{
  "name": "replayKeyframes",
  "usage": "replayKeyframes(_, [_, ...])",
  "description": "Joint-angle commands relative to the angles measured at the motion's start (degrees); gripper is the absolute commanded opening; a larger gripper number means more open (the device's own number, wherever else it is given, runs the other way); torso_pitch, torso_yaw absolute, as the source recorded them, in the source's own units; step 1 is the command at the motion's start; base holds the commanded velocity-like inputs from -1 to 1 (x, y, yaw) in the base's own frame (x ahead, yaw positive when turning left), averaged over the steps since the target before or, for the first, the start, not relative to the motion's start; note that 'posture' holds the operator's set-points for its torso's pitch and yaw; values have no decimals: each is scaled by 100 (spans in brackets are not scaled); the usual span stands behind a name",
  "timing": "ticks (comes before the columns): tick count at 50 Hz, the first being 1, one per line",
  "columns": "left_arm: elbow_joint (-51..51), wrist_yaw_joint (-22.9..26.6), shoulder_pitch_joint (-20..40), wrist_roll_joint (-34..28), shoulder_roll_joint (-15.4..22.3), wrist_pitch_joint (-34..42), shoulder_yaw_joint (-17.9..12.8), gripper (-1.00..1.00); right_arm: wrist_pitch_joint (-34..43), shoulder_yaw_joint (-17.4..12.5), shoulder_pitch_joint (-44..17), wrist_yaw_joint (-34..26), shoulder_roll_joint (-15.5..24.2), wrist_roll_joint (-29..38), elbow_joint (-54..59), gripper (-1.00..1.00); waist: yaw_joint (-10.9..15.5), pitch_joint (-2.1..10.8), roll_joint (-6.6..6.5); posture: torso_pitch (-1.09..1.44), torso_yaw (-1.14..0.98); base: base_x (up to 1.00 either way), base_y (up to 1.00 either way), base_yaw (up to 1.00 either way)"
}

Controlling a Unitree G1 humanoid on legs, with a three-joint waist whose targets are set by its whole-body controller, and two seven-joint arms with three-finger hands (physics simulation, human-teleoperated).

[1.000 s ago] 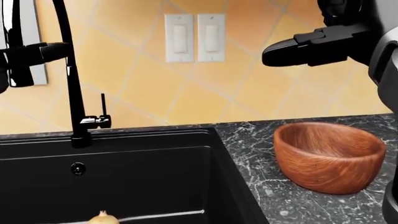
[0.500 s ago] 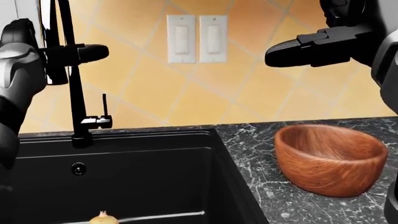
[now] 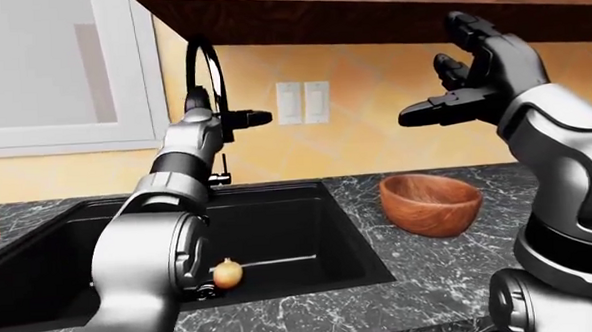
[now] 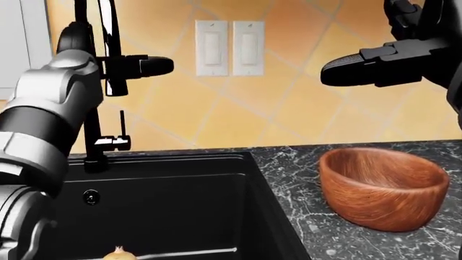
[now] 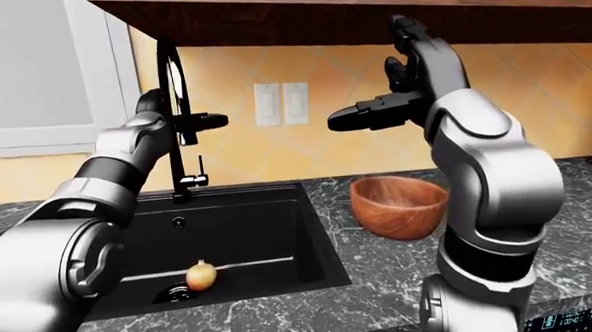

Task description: Turn the sink spout to the right.

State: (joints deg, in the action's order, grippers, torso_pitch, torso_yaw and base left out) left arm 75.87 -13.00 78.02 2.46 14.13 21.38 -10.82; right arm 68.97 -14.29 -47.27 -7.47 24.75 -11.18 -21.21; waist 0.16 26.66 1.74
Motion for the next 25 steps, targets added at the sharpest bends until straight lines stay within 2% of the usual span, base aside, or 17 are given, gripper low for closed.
replayKeyframes(1, [-220, -5, 244, -12, 4, -160, 18, 100, -136, -39, -166, 35, 56, -8, -55, 100, 0, -31, 6, -77, 0, 0, 0, 0])
replayKeyframes(25, [-321, -179, 404, -14, -557, -94, 201, 100, 6, -75, -186, 106, 170, -145, -170, 100, 4, -27, 74, -77, 0, 0, 0, 0])
